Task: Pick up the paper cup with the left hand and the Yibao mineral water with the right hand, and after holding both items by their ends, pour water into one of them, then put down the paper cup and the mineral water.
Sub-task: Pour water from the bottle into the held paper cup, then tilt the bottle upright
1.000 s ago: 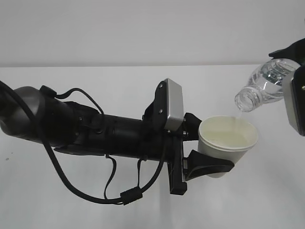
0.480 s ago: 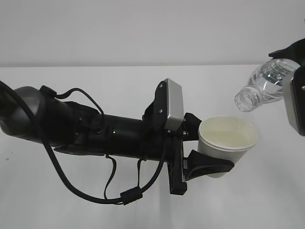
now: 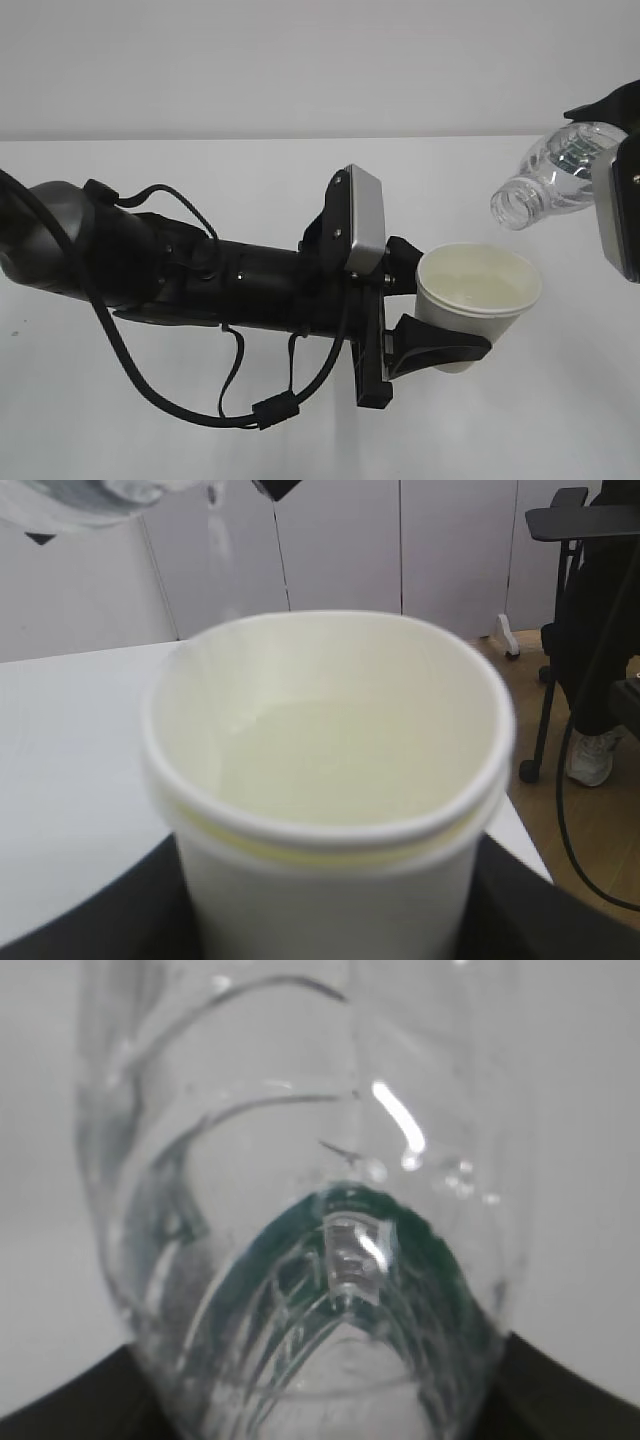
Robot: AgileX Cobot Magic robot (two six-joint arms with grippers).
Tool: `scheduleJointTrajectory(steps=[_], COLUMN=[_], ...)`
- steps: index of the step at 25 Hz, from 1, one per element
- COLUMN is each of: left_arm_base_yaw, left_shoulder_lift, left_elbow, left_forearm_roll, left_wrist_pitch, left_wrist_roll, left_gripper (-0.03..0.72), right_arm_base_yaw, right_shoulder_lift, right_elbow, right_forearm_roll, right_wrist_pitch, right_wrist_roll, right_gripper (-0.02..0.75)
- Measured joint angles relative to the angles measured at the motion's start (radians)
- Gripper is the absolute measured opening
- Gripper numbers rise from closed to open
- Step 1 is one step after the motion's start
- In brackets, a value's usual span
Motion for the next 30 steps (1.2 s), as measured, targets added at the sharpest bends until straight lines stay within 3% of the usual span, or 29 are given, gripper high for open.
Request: scheduleJointTrajectory(steps=[30], left_arm_base_yaw=[0.000], left_shoulder_lift=[0.000], left_elbow=[0.000], left_forearm_roll=[0.000], left_wrist_pitch=[0.000], left_wrist_roll=[-0.065], left_gripper=[0.418], right_arm_base_yaw=[0.000], right_shoulder_lift=[0.000], right_elbow=[0.000], right_forearm_roll=[0.000], right_wrist_pitch=[-0.004], right_wrist_roll=[0.271], right_gripper=[0.434])
